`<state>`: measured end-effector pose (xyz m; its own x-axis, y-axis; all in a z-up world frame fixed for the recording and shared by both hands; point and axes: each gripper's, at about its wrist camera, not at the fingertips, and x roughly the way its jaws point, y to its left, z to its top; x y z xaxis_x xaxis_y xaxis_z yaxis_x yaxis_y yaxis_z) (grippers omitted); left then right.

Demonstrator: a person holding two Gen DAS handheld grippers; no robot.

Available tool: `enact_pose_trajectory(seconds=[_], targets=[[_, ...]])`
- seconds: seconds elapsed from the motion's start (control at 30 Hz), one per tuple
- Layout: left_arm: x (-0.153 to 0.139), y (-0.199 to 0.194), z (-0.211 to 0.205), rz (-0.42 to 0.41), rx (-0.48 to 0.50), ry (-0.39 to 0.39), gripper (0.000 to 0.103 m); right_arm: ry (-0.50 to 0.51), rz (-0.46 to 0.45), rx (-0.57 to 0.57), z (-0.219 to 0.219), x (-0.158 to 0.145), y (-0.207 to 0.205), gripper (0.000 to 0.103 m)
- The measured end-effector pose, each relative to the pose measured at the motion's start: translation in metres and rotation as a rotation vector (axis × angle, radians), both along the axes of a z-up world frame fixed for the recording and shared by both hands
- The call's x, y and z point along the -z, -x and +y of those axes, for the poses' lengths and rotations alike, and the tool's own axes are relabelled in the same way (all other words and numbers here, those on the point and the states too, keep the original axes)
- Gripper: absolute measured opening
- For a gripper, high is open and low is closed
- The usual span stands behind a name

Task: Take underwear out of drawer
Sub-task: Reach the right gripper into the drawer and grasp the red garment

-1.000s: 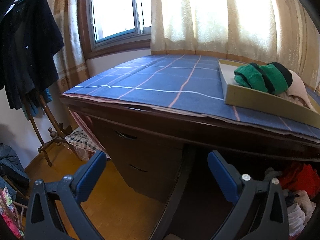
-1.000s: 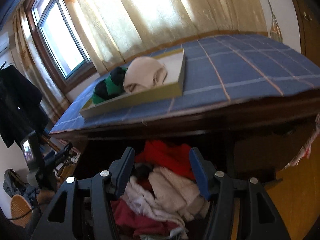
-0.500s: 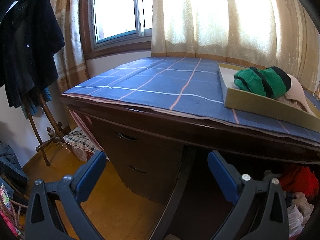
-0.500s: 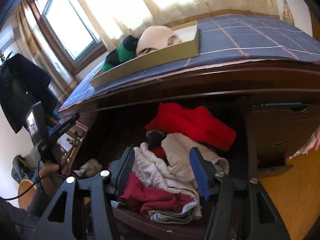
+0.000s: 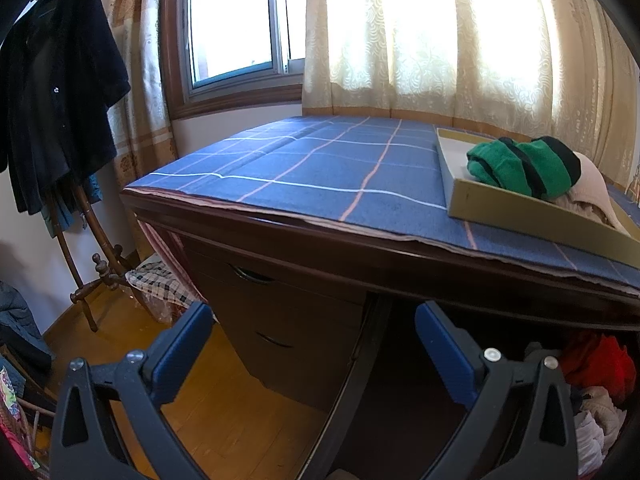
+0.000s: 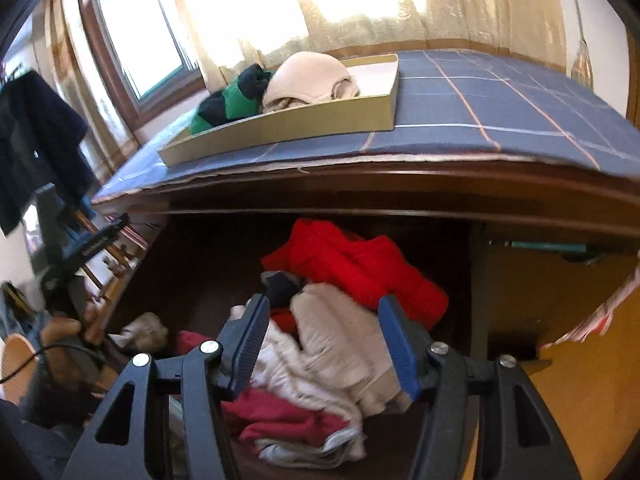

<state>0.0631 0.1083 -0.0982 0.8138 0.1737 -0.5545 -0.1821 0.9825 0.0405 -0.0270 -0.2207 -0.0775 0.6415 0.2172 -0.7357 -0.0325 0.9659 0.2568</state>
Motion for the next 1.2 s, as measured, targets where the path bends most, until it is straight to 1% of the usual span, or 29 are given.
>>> enact_pose_trajectory(seconds=[0.07, 0.17, 0.27, 0.37, 0.4, 0.57, 0.63, 0.7, 0.83, 0.97, 1.0, 1.03, 1.07, 1.13, 1.2], targets=[[0.0, -0.001, 0.0, 0.002, 0.0, 0.0, 0.103, 0.027, 0.005, -0.037, 0.001, 0.001, -0.009, 0.059], [0.0, 0.0, -0.001, 0.005, 0.0, -0.002, 0.103, 0.144, 0.029, -0.132, 0.013, 0.006, -0.028, 0.059], [0.0, 0.0, -0.002, 0.003, 0.001, -0.004, 0.103, 0.219, 0.074, -0.195, 0.022, 0.017, -0.044, 0.059], [0.0, 0.0, -0.002, 0.005, 0.002, -0.002, 0.103, 0.273, 0.089, -0.222, 0.029, 0.024, -0.054, 0.059], [0.0, 0.001, -0.002, 0.006, 0.002, 0.0, 0.103, 0.304, 0.094, -0.231, 0.033, 0.025, -0.059, 0.059], [-0.001, 0.0, -0.002, 0.007, 0.003, 0.002, 0.103, 0.418, 0.066, -0.249, 0.044, 0.025, -0.065, 0.059], [0.0, 0.0, -0.001, 0.007, 0.004, 0.001, 0.103, 0.439, 0.079, -0.258, 0.047, 0.029, -0.072, 0.059], [-0.001, 0.0, -0.001, 0.006, 0.005, 0.004, 0.103, 0.445, 0.114, -0.28, 0.05, 0.039, -0.08, 0.059], [0.0, -0.002, -0.001, 0.01, 0.005, 0.009, 0.103, 0.499, 0.156, -0.298, 0.053, 0.056, -0.096, 0.059], [0.0, -0.004, -0.002, 0.013, 0.008, 0.009, 0.103, 0.483, 0.167, -0.315, 0.05, 0.06, -0.101, 0.059], [0.0, -0.004, -0.002, 0.013, 0.007, 0.009, 0.103, 0.484, 0.171, -0.32, 0.049, 0.06, -0.1, 0.055], [0.0, -0.004, -0.002, 0.014, 0.007, 0.008, 0.103, 0.49, 0.178, -0.32, 0.048, 0.061, -0.099, 0.039], [0.0, -0.004, -0.002, 0.014, 0.008, 0.009, 0.103, 0.476, 0.199, -0.317, 0.045, 0.061, -0.098, 0.03], [0.0, -0.004, -0.002, 0.014, 0.01, 0.01, 0.103, 0.414, 0.214, -0.309, 0.034, 0.059, -0.097, 0.026], [0.001, -0.003, -0.002, 0.013, 0.011, 0.011, 0.103, 0.389, 0.205, -0.3, 0.026, 0.055, -0.091, 0.023]])
